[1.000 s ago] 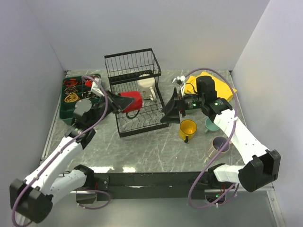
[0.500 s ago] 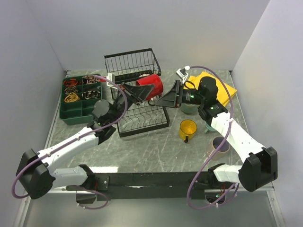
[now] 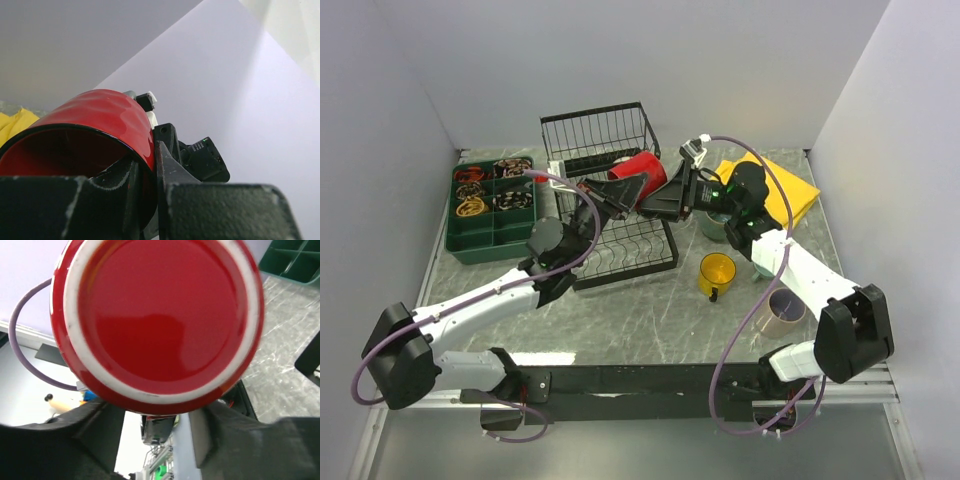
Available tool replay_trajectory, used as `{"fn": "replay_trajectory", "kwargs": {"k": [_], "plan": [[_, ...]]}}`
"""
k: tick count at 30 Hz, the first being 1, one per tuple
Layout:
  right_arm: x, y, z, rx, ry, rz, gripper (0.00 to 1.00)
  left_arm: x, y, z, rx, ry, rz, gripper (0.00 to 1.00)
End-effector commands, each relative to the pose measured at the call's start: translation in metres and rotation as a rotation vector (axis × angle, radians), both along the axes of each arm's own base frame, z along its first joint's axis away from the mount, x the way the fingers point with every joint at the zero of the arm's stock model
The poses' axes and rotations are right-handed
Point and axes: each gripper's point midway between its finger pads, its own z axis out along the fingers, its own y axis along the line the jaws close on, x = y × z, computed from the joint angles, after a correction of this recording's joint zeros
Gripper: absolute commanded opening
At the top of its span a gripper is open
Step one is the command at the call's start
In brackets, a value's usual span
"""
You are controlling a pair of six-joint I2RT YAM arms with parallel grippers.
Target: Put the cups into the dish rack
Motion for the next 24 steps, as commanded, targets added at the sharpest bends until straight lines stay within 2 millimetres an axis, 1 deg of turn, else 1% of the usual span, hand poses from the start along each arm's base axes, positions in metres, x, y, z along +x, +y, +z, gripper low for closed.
{"fn": "replay_trajectory", "kwargs": {"k": [1, 3, 4, 6, 7, 9, 10, 11, 13, 16, 17, 19, 20, 21, 22, 23, 24], "plan": [[-0.008, 0.003, 0.027, 0.061, -0.073, 0.023, 0.51, -0.027, 0.018, 0.078, -0.199, -0.167, -0.037, 0.01], [-0.009, 0.003, 0.026, 0.065, -0.073, 0.030, 0.46, -0.026, 0.016, 0.074, -0.194, -0.160, -0.044, 0.01], [-0.009, 0.002, 0.028, 0.070, -0.081, 0.031, 0.37, -0.027, 0.015, 0.073, -0.197, -0.159, -0.052, 0.01], [-0.011, 0.003, 0.026, 0.071, -0.081, 0.040, 0.30, -0.027, 0.013, 0.069, -0.195, -0.152, -0.058, 0.01], [-0.012, 0.003, 0.026, 0.070, -0.089, 0.049, 0.24, -0.027, 0.012, 0.068, -0.194, -0.152, -0.064, 0.01], [-0.015, 0.002, 0.025, 0.071, -0.094, 0.058, 0.14, -0.028, 0.011, 0.066, -0.191, -0.149, -0.070, 0.01], [-0.016, 0.002, 0.026, 0.076, -0.103, 0.060, 0.06, -0.029, 0.011, 0.066, -0.185, -0.152, -0.075, 0.01], [-0.016, 0.001, 0.026, 0.076, -0.110, 0.059, 0.01, -0.029, 0.010, 0.066, -0.183, -0.152, -0.078, 0.01], [-0.019, 0.000, 0.024, 0.069, -0.117, 0.058, 0.00, -0.031, 0.008, 0.065, -0.171, -0.149, -0.088, 0.01], [-0.020, -0.003, 0.021, 0.062, -0.150, 0.038, 0.00, -0.032, 0.008, 0.061, -0.155, -0.135, -0.095, 0.21], [-0.019, -0.005, 0.020, 0.060, -0.160, 0.027, 0.00, -0.033, 0.008, 0.060, -0.149, -0.127, -0.099, 0.34], [-0.018, -0.010, 0.018, 0.059, -0.166, 0.002, 0.00, -0.034, 0.009, 0.052, -0.133, -0.111, -0.100, 0.46], [-0.016, -0.014, 0.017, 0.058, -0.172, -0.012, 0.00, -0.036, 0.012, 0.050, -0.126, -0.104, -0.099, 0.55], [-0.014, -0.015, 0.014, 0.056, -0.166, -0.023, 0.00, -0.036, 0.012, 0.043, -0.113, -0.090, -0.099, 0.59], [-0.013, -0.019, 0.015, 0.058, -0.176, -0.034, 0.00, -0.037, 0.013, 0.040, -0.103, -0.084, -0.097, 0.63], [-0.012, -0.021, 0.014, 0.057, -0.181, -0.042, 0.00, -0.040, 0.017, 0.041, -0.105, -0.086, -0.096, 0.69], [-0.011, -0.022, 0.012, 0.055, -0.185, -0.053, 0.00, -0.039, 0.017, 0.031, -0.079, -0.064, -0.091, 0.72]]}}
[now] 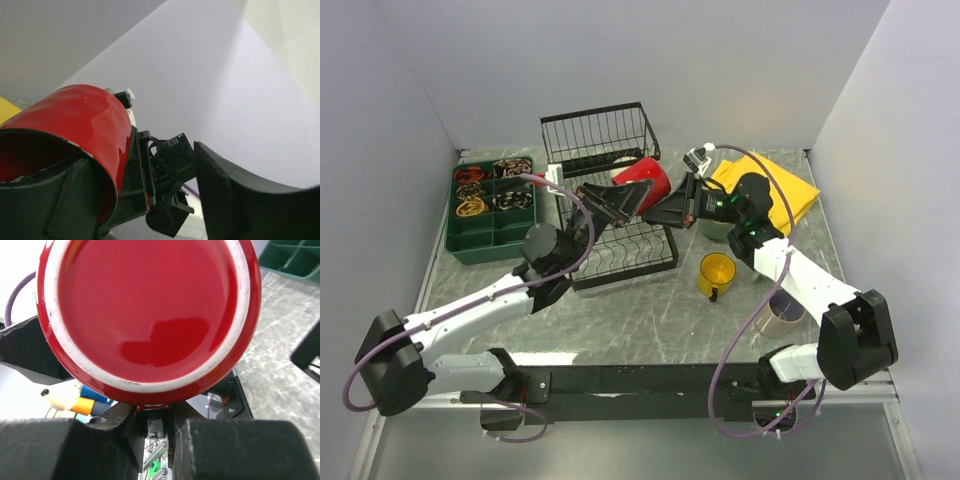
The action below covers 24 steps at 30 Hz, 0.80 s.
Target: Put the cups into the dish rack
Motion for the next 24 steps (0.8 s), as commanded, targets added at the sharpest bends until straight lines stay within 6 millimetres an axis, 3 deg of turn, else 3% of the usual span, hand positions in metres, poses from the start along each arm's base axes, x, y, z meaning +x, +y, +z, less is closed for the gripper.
{"fn": "replay_trajectory", "kwargs": {"k": [1, 5, 6, 8, 12, 16, 24], "plan": [[0.001, -0.016, 0.018, 0.028, -0.154, -0.070, 0.00, -0.021, 0.021, 0.020, -0.041, -0.045, -0.009, 0.76], [0.005, -0.021, 0.011, -0.005, -0.197, -0.106, 0.00, -0.028, 0.033, 0.003, 0.034, -0.010, 0.013, 0.88], [0.007, -0.022, 0.008, -0.016, -0.195, -0.112, 0.00, -0.027, 0.033, -0.011, 0.093, 0.016, 0.024, 0.88], [0.010, -0.024, 0.005, -0.047, -0.248, -0.129, 0.00, -0.034, 0.043, -0.018, 0.132, 0.023, 0.036, 0.91], [0.017, -0.023, -0.020, -0.162, -0.278, -0.150, 0.00, -0.043, 0.062, -0.049, 0.285, 0.063, 0.077, 0.94], [0.026, -0.021, -0.043, -0.288, -0.398, -0.185, 0.00, -0.053, 0.099, -0.076, 0.394, 0.131, 0.165, 0.97], [0.050, -0.011, -0.090, -0.526, -0.522, -0.245, 0.00, -0.073, 0.145, -0.116, 0.395, 0.237, 0.238, 0.98]]}}
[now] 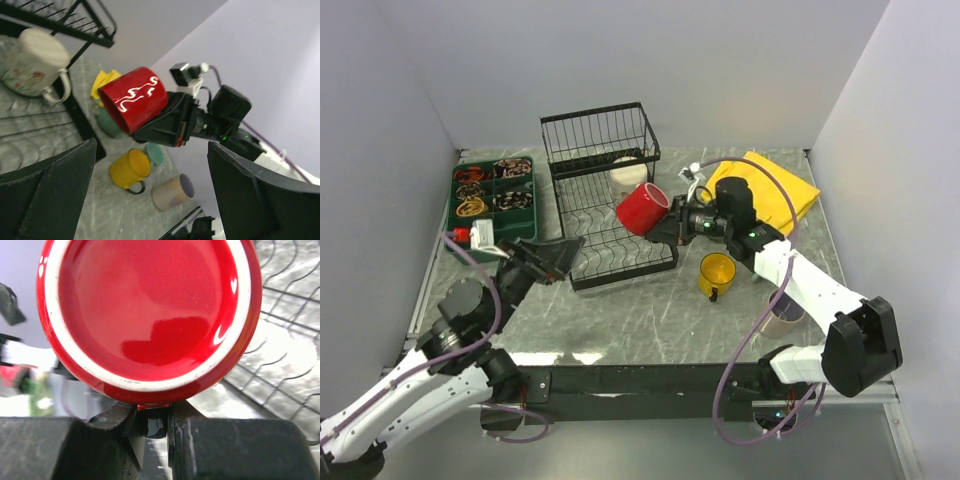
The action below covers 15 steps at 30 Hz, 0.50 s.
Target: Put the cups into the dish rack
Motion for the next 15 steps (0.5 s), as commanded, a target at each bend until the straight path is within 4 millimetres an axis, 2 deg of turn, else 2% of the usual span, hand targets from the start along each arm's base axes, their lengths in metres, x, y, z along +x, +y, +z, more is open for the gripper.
{"fn": "replay_trajectory", "kwargs": {"k": [1, 9, 15], "plan": [[0.030, 0.002, 0.009, -0.118, -0.261, -0.041, 0.00, -0.004, 0.023, -0.047, 0.059, 0.103, 0.067, 0.98], [0.049, 0.016, -0.037, -0.294, -0.310, -0.059, 0.00, -0.015, 0.047, -0.062, 0.014, 0.140, 0.112, 0.98], [0.060, 0.028, -0.061, -0.394, -0.392, -0.077, 0.00, -0.015, 0.051, -0.067, 0.027, 0.158, 0.128, 0.98]]}}
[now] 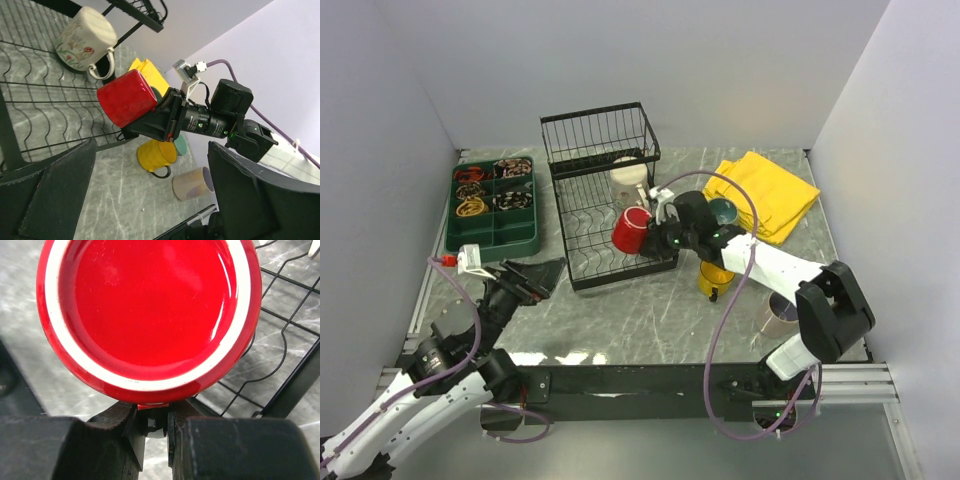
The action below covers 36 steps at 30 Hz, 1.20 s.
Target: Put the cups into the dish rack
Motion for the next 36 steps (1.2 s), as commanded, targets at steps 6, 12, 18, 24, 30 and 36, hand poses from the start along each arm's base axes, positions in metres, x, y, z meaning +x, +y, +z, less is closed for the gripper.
{"fn": "replay_trajectory", "kwargs": {"k": [6, 12, 18, 24, 30, 36], "plan": [[0.056, 0.024, 0.027, -0.106, -0.370, -0.046, 0.00, 0.001, 0.009, -0.010, 0.008, 0.032, 0.042, 0.99], [0.083, 0.025, 0.008, -0.186, -0.410, -0.093, 0.00, 0.001, 0.011, -0.017, 0.013, 0.044, 0.048, 0.99], [0.100, 0.023, -0.008, -0.252, -0.415, -0.130, 0.00, 0.000, 0.011, -0.027, 0.010, 0.063, 0.049, 0.99], [0.110, 0.018, -0.021, -0.296, -0.413, -0.174, 0.00, 0.000, 0.011, -0.031, -0.007, 0.071, 0.049, 1.00], [0.122, 0.012, -0.030, -0.338, -0.410, -0.226, 0.02, 0.000, 0.012, -0.033, 0.000, 0.078, 0.052, 1.00], [0.138, -0.003, -0.034, -0.383, -0.394, -0.318, 0.13, -0.002, 0.014, -0.035, -0.006, 0.082, 0.055, 0.99]]}}
